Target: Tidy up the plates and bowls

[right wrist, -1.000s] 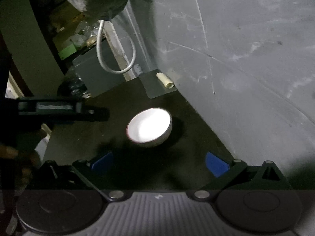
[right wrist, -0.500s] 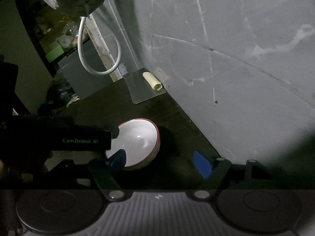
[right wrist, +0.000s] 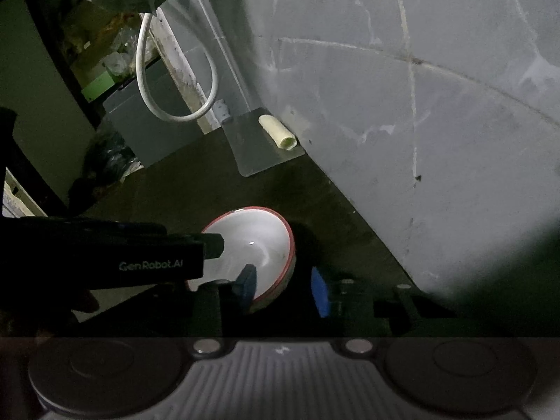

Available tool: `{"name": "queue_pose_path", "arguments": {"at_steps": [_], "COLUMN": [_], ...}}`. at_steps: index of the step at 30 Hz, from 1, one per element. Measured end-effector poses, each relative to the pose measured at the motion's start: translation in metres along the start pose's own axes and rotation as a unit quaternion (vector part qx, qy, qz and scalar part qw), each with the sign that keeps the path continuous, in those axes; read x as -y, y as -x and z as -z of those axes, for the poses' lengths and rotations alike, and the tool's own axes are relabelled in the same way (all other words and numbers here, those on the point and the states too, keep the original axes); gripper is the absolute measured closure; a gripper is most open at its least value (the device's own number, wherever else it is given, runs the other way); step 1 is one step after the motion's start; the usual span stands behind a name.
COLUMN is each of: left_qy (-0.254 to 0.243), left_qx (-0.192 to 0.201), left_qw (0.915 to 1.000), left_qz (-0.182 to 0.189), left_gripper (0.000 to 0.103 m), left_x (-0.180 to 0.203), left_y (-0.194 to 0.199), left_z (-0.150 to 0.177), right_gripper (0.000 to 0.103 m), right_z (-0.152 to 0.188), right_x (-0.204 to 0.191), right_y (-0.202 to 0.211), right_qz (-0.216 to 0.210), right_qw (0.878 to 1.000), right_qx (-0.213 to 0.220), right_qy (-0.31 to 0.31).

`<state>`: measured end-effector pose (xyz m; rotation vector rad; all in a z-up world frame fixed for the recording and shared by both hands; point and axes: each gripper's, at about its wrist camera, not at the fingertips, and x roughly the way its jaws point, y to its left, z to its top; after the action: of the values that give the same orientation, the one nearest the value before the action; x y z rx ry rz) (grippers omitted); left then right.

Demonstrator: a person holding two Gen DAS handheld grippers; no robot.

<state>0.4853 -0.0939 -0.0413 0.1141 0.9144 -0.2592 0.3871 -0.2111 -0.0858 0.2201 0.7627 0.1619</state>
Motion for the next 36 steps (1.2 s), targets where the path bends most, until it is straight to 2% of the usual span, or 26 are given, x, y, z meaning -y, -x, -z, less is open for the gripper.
{"name": "queue_pose_path", "arguments": {"at_steps": [9,13,14,18,24,36], "left_qy": [0.018,0.027,0.032,0.055,0.081,0.097], "left_qx": [-0.022,-0.030,-0.032,-0.033,-0.028,0.024], "left_qw": [0.9995,0.9987,0.9983,0.9971,0.9952,0.9933], "left_qz": [0.013,0.032,0.036,0.041,0.047,0.058], "left_gripper": [0.059,0.078,0.080,0.081,0.089,0.089], "left_x": [0.002,0.001,0.001,0.000,-0.002,0.000], "left_y": [-0.004,-0.005,-0.006,-0.003,0.010,0.059], "left_z": [0.002,0.002,0.003,0.009,0.023,0.039], "right_gripper": [0.069,0.075,0.075,0.078,0.084,0.086], "right_z": [0.001,0.002,0.002,0.004,0.009,0.020], "right_x": [-0.001,-0.002,-0.002,0.000,0.000,-0.007], "right_y": [-0.002,-0.003,-0.003,-0.002,0.006,0.043], "right_qz": [-0.012,-0.019,-0.020,-0.027,-0.021,-0.031], "right_qw": [1.000,1.000,1.000,1.000,1.000,0.999], "right_qx": [-0.009,-0.010,-0.010,-0.012,-0.015,0.013], "right_qy": [0.003,0.002,0.002,-0.003,-0.007,-0.005]}}
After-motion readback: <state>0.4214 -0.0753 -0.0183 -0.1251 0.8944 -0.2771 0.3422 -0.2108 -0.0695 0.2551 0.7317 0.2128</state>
